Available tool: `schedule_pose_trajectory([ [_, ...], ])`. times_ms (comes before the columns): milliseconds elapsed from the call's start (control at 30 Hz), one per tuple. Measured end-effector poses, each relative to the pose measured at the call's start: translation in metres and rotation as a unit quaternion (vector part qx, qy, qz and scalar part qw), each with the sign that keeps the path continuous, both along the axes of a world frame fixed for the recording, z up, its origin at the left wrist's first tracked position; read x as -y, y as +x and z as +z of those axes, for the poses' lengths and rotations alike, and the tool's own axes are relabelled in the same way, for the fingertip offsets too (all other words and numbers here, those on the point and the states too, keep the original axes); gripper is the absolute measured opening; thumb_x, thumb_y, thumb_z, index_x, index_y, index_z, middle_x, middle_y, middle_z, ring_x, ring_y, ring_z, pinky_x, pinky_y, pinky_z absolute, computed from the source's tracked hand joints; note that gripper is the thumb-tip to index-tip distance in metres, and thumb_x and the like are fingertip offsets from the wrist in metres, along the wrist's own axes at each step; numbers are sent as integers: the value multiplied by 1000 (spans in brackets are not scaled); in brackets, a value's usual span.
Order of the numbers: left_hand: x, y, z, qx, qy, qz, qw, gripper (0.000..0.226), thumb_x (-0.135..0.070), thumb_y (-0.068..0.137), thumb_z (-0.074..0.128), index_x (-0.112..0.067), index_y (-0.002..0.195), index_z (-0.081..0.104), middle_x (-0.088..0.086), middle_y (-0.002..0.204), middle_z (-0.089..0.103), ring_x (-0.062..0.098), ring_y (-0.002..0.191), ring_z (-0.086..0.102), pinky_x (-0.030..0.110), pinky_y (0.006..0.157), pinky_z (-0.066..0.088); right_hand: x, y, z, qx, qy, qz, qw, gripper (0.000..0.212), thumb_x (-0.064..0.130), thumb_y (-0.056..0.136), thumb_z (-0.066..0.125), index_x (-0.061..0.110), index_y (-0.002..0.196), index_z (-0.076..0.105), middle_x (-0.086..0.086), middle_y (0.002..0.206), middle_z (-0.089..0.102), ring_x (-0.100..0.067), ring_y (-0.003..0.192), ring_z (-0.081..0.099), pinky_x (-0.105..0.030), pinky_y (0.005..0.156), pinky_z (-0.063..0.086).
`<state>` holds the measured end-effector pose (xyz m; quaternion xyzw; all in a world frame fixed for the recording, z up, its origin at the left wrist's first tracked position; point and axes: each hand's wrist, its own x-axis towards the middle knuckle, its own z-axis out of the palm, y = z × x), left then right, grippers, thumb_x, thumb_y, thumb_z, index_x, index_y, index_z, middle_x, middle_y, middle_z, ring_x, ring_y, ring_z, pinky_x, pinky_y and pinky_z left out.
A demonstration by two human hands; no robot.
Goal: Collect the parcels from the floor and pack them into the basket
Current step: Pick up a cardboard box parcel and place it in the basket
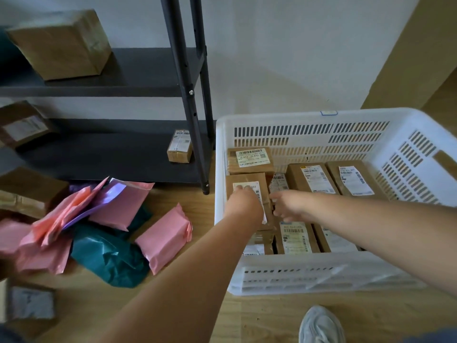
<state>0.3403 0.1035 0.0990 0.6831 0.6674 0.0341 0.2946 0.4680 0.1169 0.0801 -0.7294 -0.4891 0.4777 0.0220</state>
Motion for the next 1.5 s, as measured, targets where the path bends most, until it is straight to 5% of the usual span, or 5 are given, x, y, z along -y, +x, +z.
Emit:
schedule_pose_trajectory([
  [300,23,-58,54,126,218,47,967,58,10,87,45,-16,139,48,-1,143,45,19,121,51,34,97,50,4,-23,77,39,227,-47,972,42,1,97,40,14,136,50,-5,137,52,-25,122,52,-45,103,45],
  [567,45,-172,38,68,222,174,957,59,8,89,43,-16,142,45,4,145,41,23,128,45,35,102,45,34,-115,119,-71,330,-33,941,29,19,93,55,27,120,62,8,107,63,-16,99,62,-40,92,52],
  [900,72,-307,-35,21,127,383,915,44,-3,88,46,-11,131,52,10,133,49,30,120,49,39,95,42,38,-288,33,-169,209,40,962,21,18,89,59,29,106,64,4,109,67,-15,102,62,-37,96,51],
  [1167,106,-388,-70,-20,112,499,859,45,-2,90,45,-11,133,52,11,132,48,30,121,46,41,97,46,36,-401,-25,-170,125,145,967,32,19,88,57,22,120,61,2,90,64,-19,76,59,-44,82,55],
  [1500,123,-482,-115,-148,40,482,863,72,-54,85,60,-27,146,35,13,150,32,31,137,30,40,112,29,42,-456,-79,-110,100,207,967,33,20,92,56,20,125,59,-2,118,61,-18,91,56,-28,82,45],
])
